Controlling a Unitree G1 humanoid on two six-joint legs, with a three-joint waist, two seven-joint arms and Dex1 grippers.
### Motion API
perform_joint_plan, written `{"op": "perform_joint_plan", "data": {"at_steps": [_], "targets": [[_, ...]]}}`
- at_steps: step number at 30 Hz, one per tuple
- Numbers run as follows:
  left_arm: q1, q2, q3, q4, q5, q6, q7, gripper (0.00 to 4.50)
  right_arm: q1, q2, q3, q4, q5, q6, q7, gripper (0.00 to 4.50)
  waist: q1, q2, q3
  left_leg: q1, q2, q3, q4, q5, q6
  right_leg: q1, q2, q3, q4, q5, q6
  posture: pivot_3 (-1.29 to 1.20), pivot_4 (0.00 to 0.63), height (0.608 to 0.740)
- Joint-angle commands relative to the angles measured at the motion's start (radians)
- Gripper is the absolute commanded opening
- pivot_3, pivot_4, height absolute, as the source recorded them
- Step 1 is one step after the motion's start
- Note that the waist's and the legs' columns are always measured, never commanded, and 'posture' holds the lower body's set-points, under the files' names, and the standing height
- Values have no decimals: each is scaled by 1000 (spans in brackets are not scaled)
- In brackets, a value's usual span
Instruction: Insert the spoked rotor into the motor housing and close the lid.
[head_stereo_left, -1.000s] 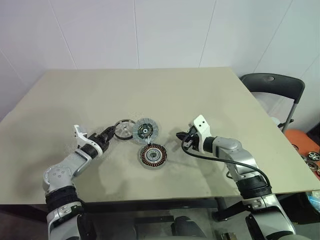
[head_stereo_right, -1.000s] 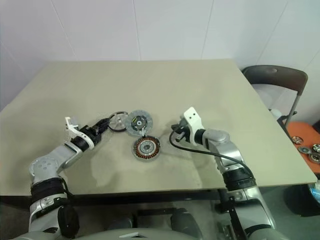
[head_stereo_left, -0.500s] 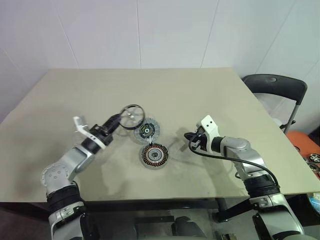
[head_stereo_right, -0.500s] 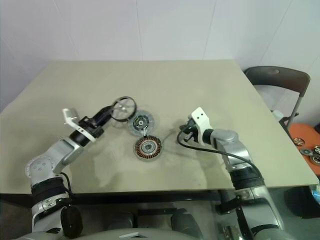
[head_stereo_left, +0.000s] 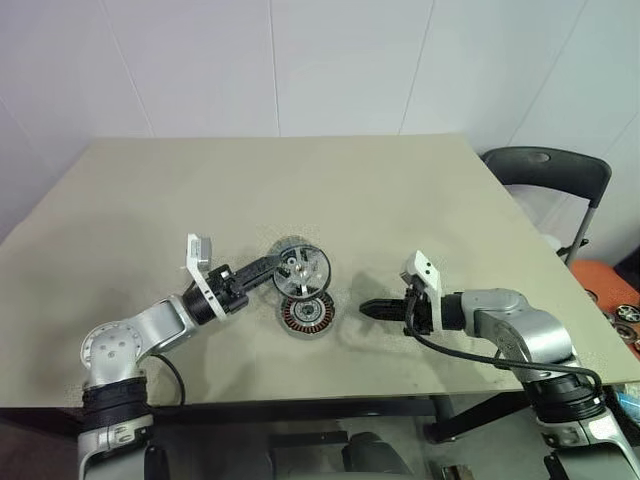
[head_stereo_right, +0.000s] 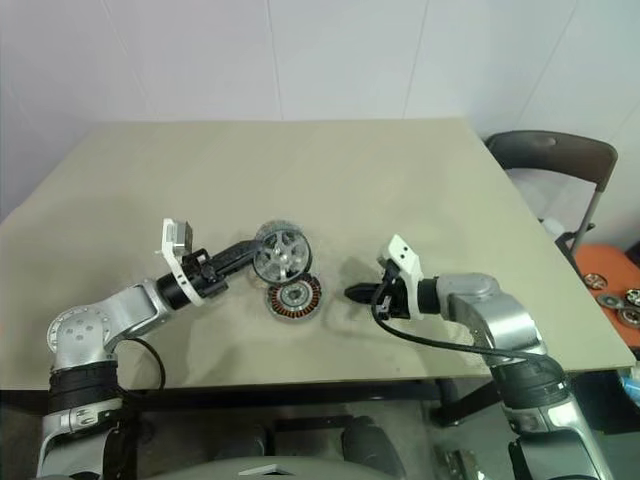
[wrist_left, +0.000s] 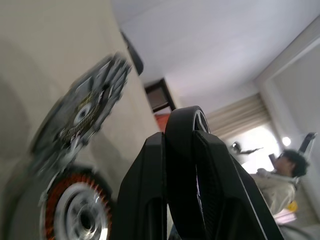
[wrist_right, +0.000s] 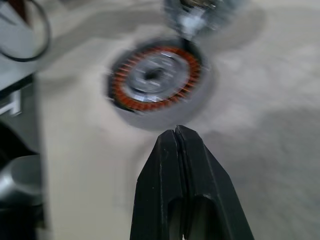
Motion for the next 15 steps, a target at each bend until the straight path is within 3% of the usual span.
{"op": "perform_joint_plan", "data": {"at_steps": [1, 15], "targets": [[11, 33, -45, -39, 48, -6, -72, 513, -9, -19, -19, -47, 37, 16, 5, 0, 1, 0, 0, 0, 0, 0, 0, 0, 0, 0, 0, 0, -1, 0, 0, 0, 0, 740], [-28, -2, -90, 69, 219, -74, -108, 513, -12, -27, -13, -85, 63, 27, -20, 0, 2, 0, 0, -5, 0, 0, -8, 0, 0, 0, -1, 0, -9, 5, -1, 0, 0, 740]]}}
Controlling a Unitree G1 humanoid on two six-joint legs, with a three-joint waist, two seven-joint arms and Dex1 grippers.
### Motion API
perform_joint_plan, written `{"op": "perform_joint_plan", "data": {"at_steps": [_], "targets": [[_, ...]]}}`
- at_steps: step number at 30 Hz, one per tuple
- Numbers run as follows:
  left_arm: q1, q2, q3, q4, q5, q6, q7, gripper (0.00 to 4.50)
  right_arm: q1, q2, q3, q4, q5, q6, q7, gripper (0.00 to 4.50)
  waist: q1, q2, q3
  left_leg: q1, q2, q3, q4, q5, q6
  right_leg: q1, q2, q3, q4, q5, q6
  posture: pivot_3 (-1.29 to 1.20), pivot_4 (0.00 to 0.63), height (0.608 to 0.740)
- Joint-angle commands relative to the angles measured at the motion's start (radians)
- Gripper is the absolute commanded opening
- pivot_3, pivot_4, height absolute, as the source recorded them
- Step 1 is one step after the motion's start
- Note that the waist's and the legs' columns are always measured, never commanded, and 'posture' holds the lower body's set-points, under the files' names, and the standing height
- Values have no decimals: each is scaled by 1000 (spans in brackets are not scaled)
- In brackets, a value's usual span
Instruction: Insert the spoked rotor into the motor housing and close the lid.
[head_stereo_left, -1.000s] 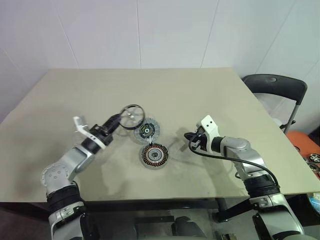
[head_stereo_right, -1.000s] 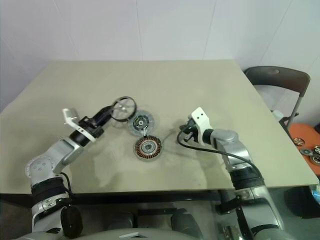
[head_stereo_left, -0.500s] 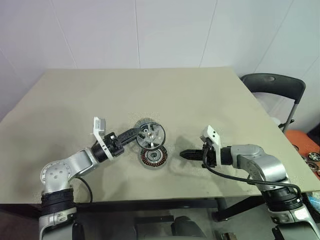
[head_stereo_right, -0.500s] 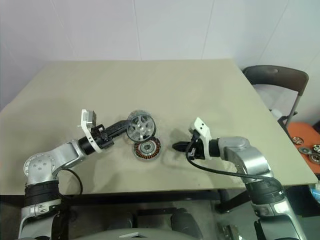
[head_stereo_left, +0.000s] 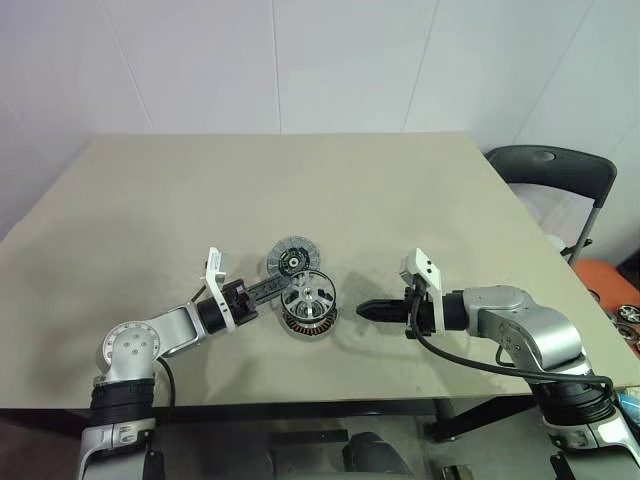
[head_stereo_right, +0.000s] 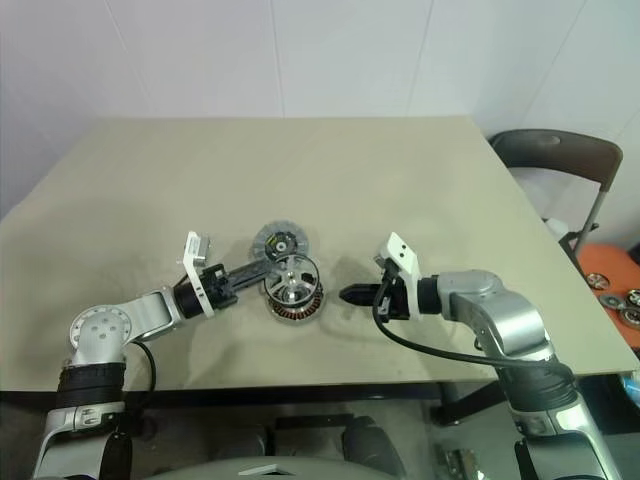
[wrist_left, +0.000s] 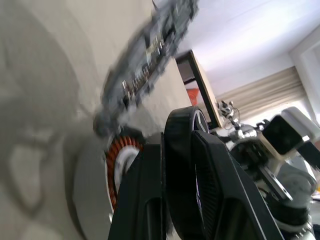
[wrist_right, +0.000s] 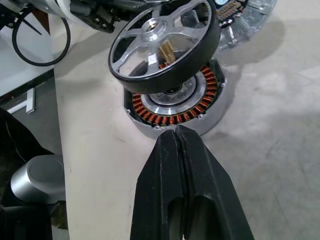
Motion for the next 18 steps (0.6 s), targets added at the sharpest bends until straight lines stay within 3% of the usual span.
{"op": "perform_joint_plan", "data": {"at_steps": [1, 18], "targets": [[-12, 3, 7, 13, 28, -21, -29, 513, -9, -8, -14, -36, 18, -6, -9, 0, 0, 0, 0, 0, 0, 0, -1, 0, 0, 0, 0, 0, 0, 0, 0, 0, 0, 740], [70, 26, 11, 18, 91, -21, -137, 513, 5, -6, -4, -10, 6, -22, -30, 0, -1, 0, 0, 1, 0, 0, -1, 0, 0, 0, 0, 0, 0, 0, 0, 0, 0, 740]]}}
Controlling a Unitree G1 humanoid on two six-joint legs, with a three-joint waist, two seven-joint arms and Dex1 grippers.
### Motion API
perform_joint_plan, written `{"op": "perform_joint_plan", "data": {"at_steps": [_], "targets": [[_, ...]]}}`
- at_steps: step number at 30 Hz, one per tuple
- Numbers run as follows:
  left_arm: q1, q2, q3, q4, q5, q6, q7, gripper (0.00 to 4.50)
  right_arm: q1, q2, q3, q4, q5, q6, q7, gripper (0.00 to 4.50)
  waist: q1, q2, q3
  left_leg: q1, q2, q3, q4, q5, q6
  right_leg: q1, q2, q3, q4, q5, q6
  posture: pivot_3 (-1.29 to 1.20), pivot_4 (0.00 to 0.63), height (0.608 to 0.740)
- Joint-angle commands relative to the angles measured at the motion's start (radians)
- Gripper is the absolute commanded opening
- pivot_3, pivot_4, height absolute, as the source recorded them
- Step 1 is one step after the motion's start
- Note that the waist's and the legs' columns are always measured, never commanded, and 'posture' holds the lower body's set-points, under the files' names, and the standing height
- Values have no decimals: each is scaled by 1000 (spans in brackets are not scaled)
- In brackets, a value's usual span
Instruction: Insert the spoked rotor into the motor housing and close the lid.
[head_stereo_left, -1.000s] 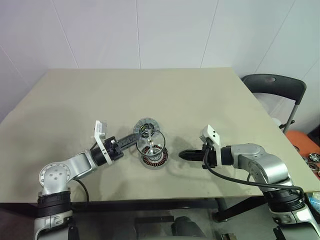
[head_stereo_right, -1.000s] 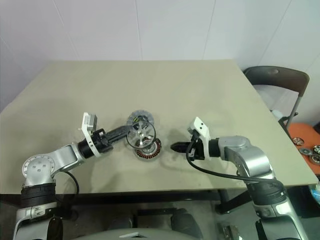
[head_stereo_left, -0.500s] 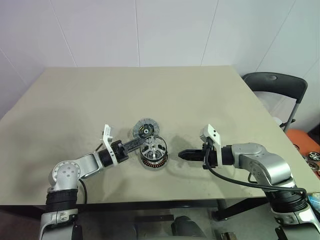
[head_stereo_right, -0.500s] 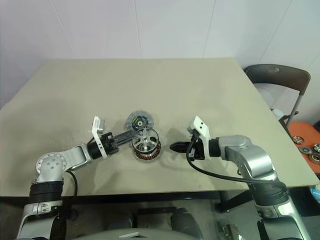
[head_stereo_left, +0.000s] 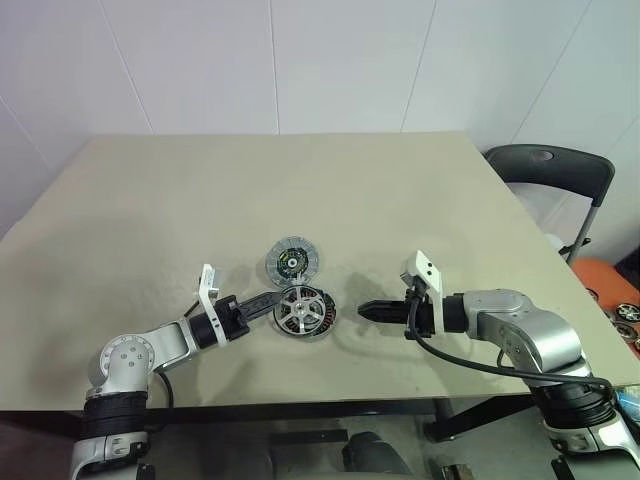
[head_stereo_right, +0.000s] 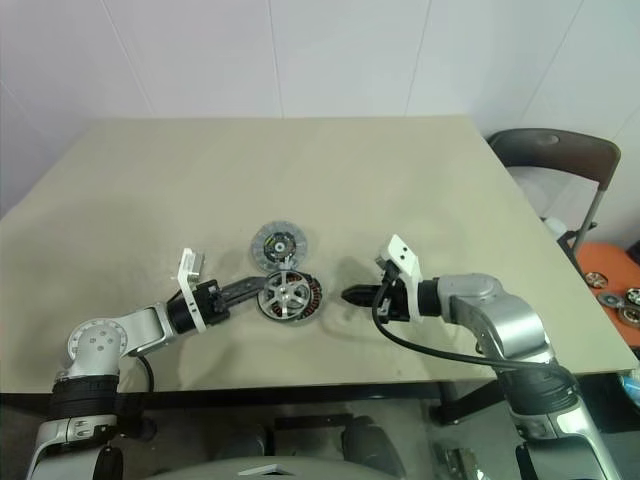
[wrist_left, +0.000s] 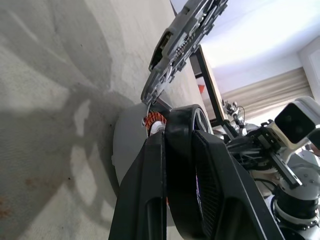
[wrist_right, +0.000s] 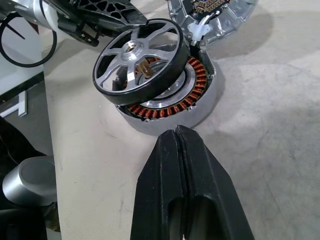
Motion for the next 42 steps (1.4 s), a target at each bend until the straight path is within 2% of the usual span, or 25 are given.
{"op": "perform_joint_plan", "data": {"at_steps": [1, 12, 22, 42], "targets": [[-3, -7, 13, 6, 25, -34, -13, 513, -12, -6, -4, -12, 7, -15, 0, 0, 0, 0, 0, 0, 0, 0, 0, 0, 0, 0, 0, 0, 0, 0, 0, 0, 0, 740], [-24, -64, 21, 51, 43, -67, -14, 513, -8, -2, 9, -15, 7, -10, -11, 0, 4, 0, 0, 1, 0, 0, 0, 0, 0, 2, 0, 0, 0, 0, 0, 0, 0, 740], [-23, -113, 43, 34, 2, -37, -16, 513, 0, 10, 20, 5, -1, -21, -31, 0, 5, 0, -1, 2, 0, 0, 0, 0, 0, 2, 0, 0, 0, 0, 0, 0, 0, 740], [-3, -107, 22, 29, 59, -21, -6, 513, 1, 3, 22, 11, -4, -30, -45, 0, 3, 1, -1, 4, 0, 0, 1, 0, 0, 5, 0, 0, 0, 0, 0, 0, 0, 740]]}}
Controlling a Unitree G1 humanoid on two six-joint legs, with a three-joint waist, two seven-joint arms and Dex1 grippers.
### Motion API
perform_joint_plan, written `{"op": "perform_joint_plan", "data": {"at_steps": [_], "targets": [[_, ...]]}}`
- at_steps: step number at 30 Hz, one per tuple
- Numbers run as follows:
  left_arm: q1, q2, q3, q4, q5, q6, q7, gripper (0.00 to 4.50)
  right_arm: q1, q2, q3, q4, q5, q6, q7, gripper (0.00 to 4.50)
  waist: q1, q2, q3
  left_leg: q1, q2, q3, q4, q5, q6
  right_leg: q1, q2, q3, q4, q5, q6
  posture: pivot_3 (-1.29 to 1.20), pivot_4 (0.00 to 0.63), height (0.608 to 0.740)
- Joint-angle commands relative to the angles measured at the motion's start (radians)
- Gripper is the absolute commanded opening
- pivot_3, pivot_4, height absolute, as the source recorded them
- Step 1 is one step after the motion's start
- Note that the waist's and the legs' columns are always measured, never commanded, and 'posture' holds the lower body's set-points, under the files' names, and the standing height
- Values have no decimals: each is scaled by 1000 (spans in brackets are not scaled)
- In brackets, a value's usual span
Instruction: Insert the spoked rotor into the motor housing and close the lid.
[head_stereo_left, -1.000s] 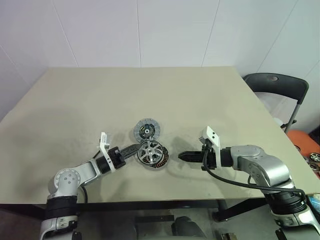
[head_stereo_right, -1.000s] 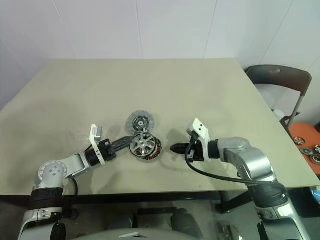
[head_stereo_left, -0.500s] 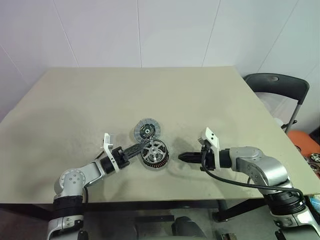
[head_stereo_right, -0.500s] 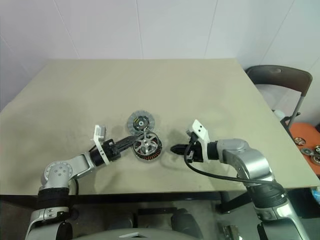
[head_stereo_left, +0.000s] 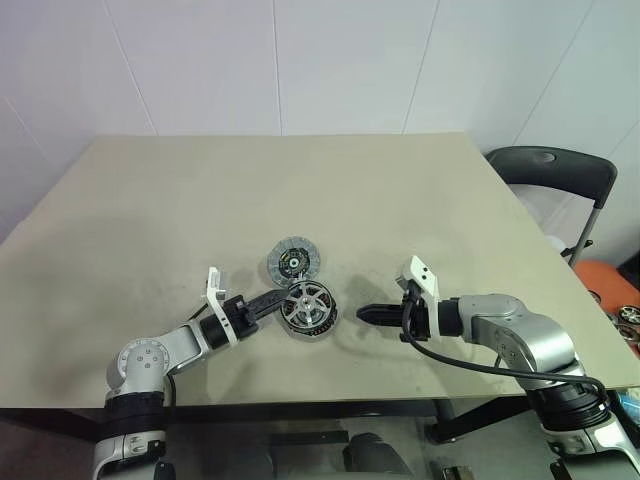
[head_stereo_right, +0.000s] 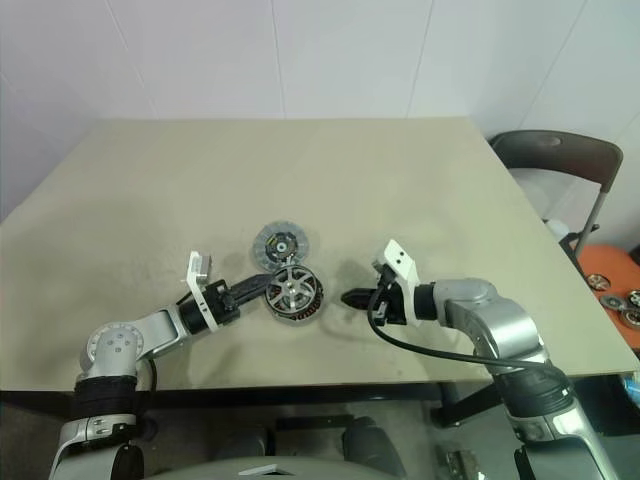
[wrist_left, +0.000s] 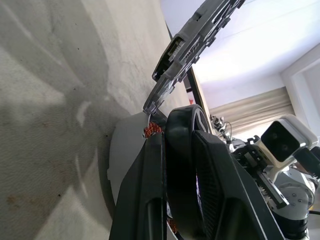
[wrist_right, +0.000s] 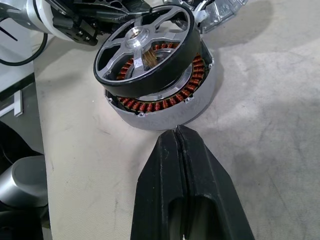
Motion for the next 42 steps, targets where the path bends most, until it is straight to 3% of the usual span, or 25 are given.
{"op": "perform_joint_plan", "data": {"at_steps": [1, 5, 6, 14, 27, 35, 42], "targets": [[7, -5, -19, -19, 18, 2, 3, 513, -10, -2, -6, -8, -2, -17, 0, 0, 1, 0, 0, 0, 0, 0, 0, 0, 0, 0, 0, 0, 0, 0, 0, 0, 0, 740], [2, -13, -20, -10, 45, -17, 22, 513, -13, 0, -4, -5, -5, -20, -3, 0, 1, 0, 0, 2, 0, 0, 0, 0, 0, 2, 0, 0, 0, 0, 0, 0, 0, 740], [0, -16, -17, -9, 52, -24, 29, 1228, -14, 1, -3, -3, -6, -21, -5, 0, 1, 0, 0, 2, 0, 0, 1, 0, 0, 2, 0, 0, 0, 0, 0, 0, 0, 740], [-8, 25, -106, -6, 176, -39, 55, 3791, -19, 10, -2, 10, -21, -34, -14, 0, 2, 2, -2, 3, 0, 0, 6, 0, 0, 6, 0, 0, 0, 0, -1, 0, 0, 740], [-31, 62, -124, -59, 171, -31, -8, 3791, -15, 22, -1, 14, -34, -40, -23, 0, -1, 3, -3, 4, 0, 0, 9, -1, 1, 5, 0, 0, 0, 0, -2, 0, 0, 740], [-23, 234, -84, -204, 145, -102, -214, 3791, -10, 23, 3, 19, -40, -45, -25, 0, -4, 3, -2, 2, 0, 0, 8, -1, 1, 4, 1, 0, 0, 0, -2, 0, 0, 740], [-40, 287, -52, -321, 49, -94, -311, 1522, -18, 24, 9, 32, -44, -50, -20, 0, -2, 2, -2, 1, 0, 0, 7, -1, 1, 1, 0, 0, -1, 0, -2, 0, 0, 740]]}}
